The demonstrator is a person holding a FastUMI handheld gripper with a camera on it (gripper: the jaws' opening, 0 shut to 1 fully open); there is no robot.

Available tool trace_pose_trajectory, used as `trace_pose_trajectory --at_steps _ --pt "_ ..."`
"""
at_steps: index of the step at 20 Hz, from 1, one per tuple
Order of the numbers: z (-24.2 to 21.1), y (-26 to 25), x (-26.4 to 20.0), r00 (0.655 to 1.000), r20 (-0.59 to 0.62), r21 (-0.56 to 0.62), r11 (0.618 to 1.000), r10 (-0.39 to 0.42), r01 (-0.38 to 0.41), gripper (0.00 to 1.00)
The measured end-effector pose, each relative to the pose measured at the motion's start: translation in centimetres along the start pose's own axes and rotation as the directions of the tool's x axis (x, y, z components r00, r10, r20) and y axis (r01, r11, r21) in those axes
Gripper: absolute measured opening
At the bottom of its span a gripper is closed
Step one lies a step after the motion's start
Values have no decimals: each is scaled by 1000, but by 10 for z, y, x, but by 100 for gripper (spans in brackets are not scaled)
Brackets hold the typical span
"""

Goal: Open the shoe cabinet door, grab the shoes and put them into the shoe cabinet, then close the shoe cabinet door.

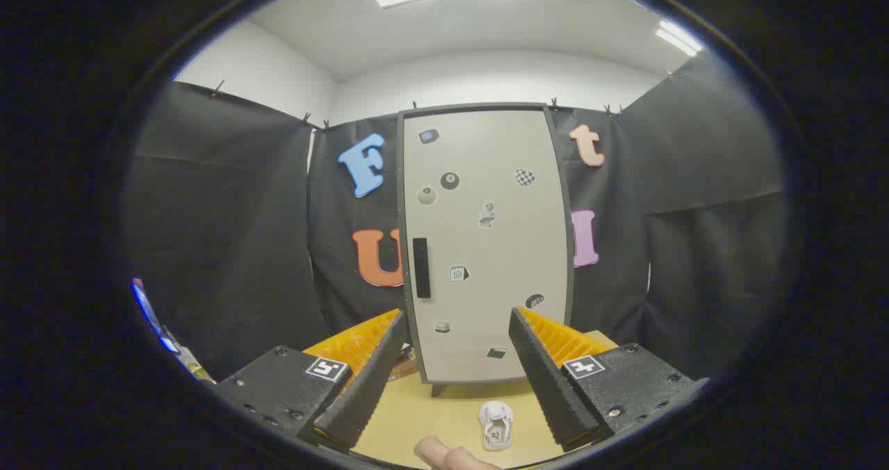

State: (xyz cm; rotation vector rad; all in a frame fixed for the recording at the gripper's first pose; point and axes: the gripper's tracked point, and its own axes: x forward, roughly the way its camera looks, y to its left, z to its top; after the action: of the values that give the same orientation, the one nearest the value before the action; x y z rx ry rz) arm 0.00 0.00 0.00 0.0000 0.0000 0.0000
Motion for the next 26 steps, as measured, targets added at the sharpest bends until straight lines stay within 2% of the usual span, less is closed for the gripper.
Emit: trace_pose_trajectory --at_steps 9,12,18,22,26 --pt "-3 -9 -6 1000 7 5 1000 -28 28 98" --pt "8 -18 -9 997 45 -22 998 -57 58 98" --pt "10 -10 -8 998 53 9 999 -40 40 98" --pt "8 -9 8 998 48 -26 998 -52 53 99" --pt "-2 0 44 999 20 7 999 -42 42 99"
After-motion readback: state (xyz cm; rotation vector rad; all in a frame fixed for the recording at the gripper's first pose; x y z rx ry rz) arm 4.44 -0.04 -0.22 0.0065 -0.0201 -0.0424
